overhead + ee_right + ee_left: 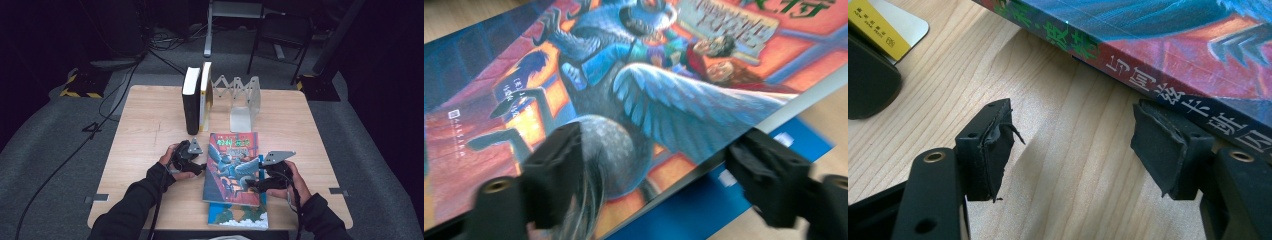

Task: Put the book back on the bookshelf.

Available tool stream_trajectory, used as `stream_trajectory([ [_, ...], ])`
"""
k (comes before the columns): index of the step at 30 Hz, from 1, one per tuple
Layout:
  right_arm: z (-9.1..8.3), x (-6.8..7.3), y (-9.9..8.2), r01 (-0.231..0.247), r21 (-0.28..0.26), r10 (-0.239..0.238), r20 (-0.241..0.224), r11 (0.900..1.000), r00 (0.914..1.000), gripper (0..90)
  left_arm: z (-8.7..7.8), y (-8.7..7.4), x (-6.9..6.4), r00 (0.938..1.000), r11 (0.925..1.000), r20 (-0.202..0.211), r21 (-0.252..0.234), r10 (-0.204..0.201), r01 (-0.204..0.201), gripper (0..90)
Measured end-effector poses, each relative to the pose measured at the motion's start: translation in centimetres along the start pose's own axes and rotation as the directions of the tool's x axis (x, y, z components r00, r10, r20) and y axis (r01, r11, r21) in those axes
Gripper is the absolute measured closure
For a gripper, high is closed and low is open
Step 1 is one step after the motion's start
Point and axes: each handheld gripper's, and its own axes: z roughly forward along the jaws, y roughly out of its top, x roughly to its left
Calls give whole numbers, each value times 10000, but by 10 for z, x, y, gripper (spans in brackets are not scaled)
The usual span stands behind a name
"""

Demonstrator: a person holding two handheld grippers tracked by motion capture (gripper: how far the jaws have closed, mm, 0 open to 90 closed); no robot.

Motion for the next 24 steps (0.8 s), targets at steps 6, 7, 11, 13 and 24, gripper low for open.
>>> stream_trajectory([
  [6,-2,-2,3,-190,-123,187,-230,9997,9996,426,0,0,-1,10000,10000,-57,41,66,-66,327],
  [7,-2,-2,3,-190,-123,187,-230,9997,9996,426,0,0,-1,10000,10000,-72,29,57,-57,327],
  [11,-6,-2,0,-286,845,318,-372,9960,9988,242,-2,-1,0,10000,10000,-34,-31,9,-9,327],
  [13,-5,-3,-2,-588,1010,657,-669,9932,9956,220,-2,-1,0,10000,10000,-11,-23,-48,48,327],
  [24,4,-1,-1,-573,1552,774,-1266,9862,9889,44,0,1,-4,9993,9999,366,168,12,-18,454],
])
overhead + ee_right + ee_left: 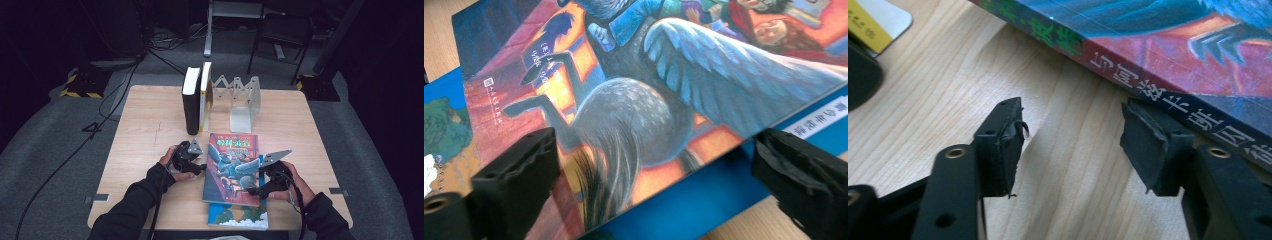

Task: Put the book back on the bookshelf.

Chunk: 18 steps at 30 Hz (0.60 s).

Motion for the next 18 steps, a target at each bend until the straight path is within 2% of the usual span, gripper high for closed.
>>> stream_trajectory([
  [2,0,0,0,127,-58,-127,24,9999,9999,50,1,1,-1,10000,10000,32,47,7,-7,475],
  [4,-1,0,1,297,-447,-286,262,9986,9992,110,0,0,-1,10000,10000,65,58,-51,51,475],
  [6,-2,-1,1,334,-555,-321,247,9979,9992,118,0,1,0,10000,10000,70,50,-28,28,475],
  [8,-2,-3,0,251,-690,-239,173,9973,9996,146,1,1,0,10000,10000,73,44,-34,33,475],
  [9,-5,-6,-2,9,-940,-5,44,9956,10000,190,1,1,0,10000,10000,70,55,-41,40,475],
  [11,-5,-8,-3,-133,-1118,128,-55,9936,9999,191,1,1,-1,9999,9999,64,75,-84,84,475],
  [14,-6,-10,-3,-143,-1244,123,-170,9921,9998,200,1,1,-1,10000,10000,39,49,-27,27,475],
  [18,-8,-13,-3,-233,-1596,212,-145,9869,9997,285,0,1,-1,10000,10000,32,48,-9,8,475],
])
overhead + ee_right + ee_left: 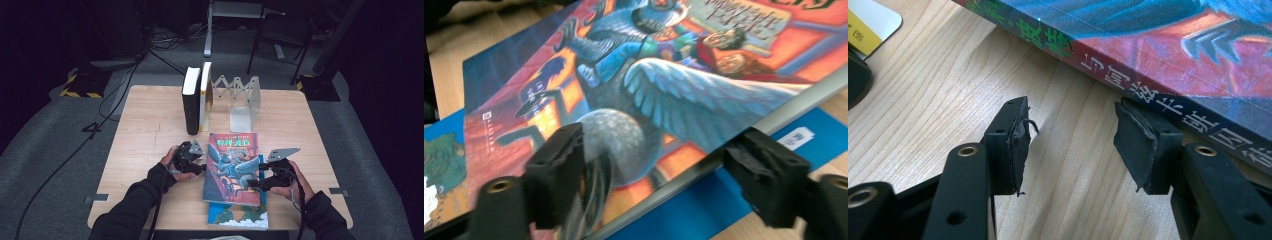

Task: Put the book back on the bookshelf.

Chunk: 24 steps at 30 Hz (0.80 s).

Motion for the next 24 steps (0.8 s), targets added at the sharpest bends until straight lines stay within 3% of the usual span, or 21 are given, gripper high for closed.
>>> stream_trajectory([
  [2,-1,-2,0,-102,-253,103,45,9996,9999,375,0,0,0,10000,10000,4,-3,-20,20,474],
  [5,0,-1,1,-35,-306,39,116,9995,9999,425,0,0,0,10000,10000,-12,15,-52,52,454],
  [10,-1,-4,4,167,-831,-170,-28,9964,9999,647,3,-1,5,9991,9991,86,-98,-421,421,425],
  [15,-3,-2,6,546,-1277,-581,-239,9903,9980,743,7,-1,15,9945,9942,187,-314,-1026,1032,426],
  [19,-4,1,7,936,-1352,-961,-126,9864,9953,757,12,2,24,9913,9902,231,-490,-1295,1305,435],
  [24,-6,7,6,1631,-1745,-1647,59,9710,9863,786,16,6,36,9833,9807,381,-763,-1777,1802,438],
])
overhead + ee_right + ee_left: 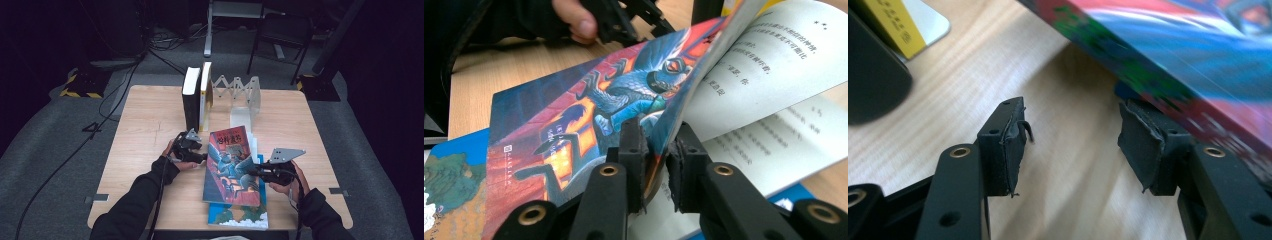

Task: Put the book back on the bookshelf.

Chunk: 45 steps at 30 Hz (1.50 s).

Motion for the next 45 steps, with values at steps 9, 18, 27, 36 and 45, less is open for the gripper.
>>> stream_trajectory([
  [9,-7,8,0,839,-542,-829,192,9950,9964,789,-3,17,21,9963,9928,414,-904,-753,787,465],
  [18,-18,18,6,1870,-1118,-1771,928,9760,9798,793,-32,35,20,9922,9733,1193,-2211,-364,623,653],
  [27,-26,21,12,2780,-1379,-2511,1848,9506,9502,801,-65,54,8,9929,9542,1047,-2984,569,-232,763],
  [36,-31,17,17,3213,-1742,-2698,2656,9308,9256,808,-95,81,-10,9869,9294,829,-3552,1386,-1007,786],
  [45,-42,31,5,3736,-1909,-3055,3099,9077,9004,834,-102,73,-22,9751,9126,776,-3741,2079,-1648,774],
])
